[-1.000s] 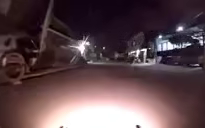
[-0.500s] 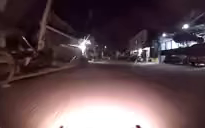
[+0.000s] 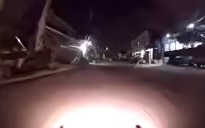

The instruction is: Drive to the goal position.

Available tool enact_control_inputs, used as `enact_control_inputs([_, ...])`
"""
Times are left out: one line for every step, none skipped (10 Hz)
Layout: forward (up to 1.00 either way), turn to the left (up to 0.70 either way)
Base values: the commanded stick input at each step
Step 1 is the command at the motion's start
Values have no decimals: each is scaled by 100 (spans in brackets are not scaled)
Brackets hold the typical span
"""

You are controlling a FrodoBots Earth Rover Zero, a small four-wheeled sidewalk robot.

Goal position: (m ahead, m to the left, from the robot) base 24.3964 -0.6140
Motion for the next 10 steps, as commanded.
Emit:
enact_control_inputs([85,-6])
enact_control_inputs([85,0])
enact_control_inputs([85,0])
enact_control_inputs([85,0])
enact_control_inputs([85,0])
enact_control_inputs([85,0])
enact_control_inputs([85,0])
enact_control_inputs([85,0])
enact_control_inputs([85,0])
enact_control_inputs([85,0])
